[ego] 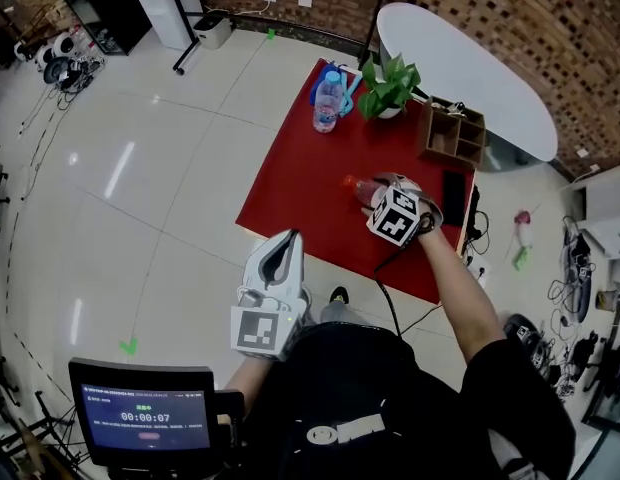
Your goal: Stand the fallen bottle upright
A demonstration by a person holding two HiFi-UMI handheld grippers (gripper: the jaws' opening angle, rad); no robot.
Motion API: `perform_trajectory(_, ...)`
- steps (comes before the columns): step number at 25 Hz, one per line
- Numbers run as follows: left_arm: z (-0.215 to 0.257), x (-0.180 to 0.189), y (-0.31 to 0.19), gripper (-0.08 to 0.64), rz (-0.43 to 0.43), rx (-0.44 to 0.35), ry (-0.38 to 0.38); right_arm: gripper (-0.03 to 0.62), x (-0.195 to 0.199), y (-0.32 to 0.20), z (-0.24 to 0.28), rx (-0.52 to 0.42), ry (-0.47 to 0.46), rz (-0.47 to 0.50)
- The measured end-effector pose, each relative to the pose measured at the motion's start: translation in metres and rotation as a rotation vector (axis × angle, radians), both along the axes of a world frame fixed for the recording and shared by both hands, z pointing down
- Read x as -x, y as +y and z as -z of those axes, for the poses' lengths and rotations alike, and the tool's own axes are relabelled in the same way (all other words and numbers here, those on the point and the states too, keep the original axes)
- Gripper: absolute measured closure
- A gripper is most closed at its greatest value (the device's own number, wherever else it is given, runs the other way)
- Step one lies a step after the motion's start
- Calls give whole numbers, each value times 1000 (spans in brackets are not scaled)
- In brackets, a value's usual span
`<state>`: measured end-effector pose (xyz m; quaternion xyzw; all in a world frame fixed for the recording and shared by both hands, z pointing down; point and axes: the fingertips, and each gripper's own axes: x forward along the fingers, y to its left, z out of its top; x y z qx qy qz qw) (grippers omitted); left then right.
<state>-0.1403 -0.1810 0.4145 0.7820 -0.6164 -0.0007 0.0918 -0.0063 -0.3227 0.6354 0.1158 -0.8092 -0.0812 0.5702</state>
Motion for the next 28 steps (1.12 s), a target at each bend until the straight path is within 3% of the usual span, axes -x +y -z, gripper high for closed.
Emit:
perform_trajectory(11, 13, -39, -13, 557, -96, -5, -29, 298, -30, -16, 53, -9, -369, -294)
perform_trajectory(19, 10, -67, -12, 557, -155, -12, -52, 298, -56, -24, 79, -27, -721, -462)
perform_trajectory(21, 10, -72, -12, 557, -163, -15, -59, 298, -57, -22, 79, -35, -761, -466)
perform_trajectory(28, 10, -84, -13, 557, -190, -15, -80, 299, -51, -20, 73, -52, -766, -434)
